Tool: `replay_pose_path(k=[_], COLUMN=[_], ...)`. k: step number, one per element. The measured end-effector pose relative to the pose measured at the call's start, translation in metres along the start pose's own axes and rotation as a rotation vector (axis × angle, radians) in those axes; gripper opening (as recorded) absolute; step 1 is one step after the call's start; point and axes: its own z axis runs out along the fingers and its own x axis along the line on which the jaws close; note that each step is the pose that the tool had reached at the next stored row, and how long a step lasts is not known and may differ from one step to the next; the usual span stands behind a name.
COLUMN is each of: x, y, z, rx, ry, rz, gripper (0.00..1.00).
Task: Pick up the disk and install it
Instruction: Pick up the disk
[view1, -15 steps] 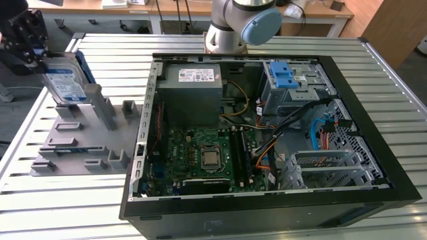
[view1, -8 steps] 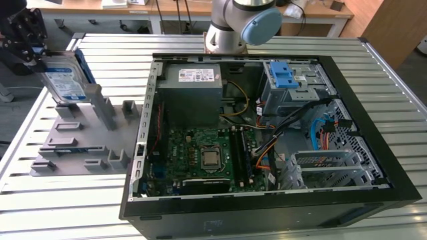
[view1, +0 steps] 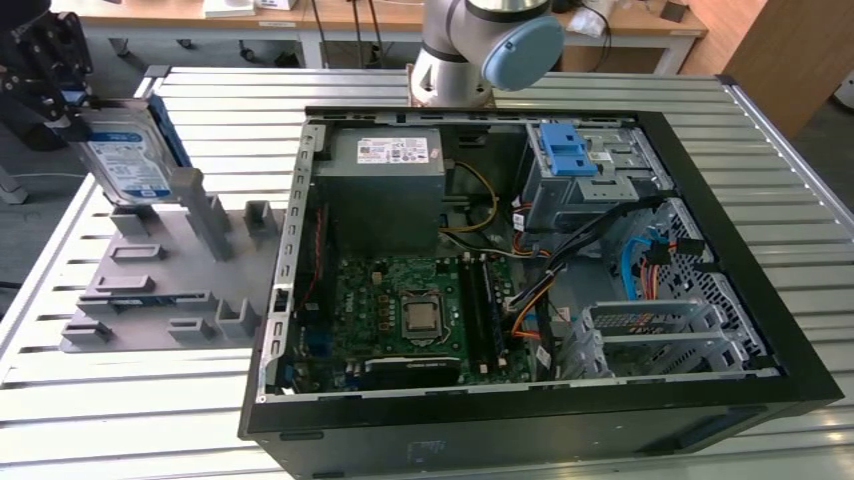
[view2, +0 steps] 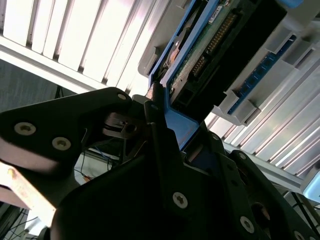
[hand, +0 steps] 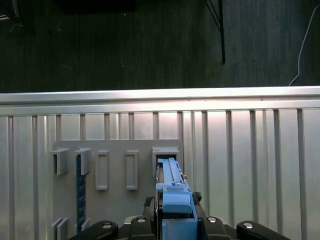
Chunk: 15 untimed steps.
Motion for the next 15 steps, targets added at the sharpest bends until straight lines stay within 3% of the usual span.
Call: replay_pose_path(k=[15], x=[-0.0001], y=[0.0000], z=[-0.0087], rx=[0.0000], ry=[0.0000], rz=[0.000], gripper=[0.36])
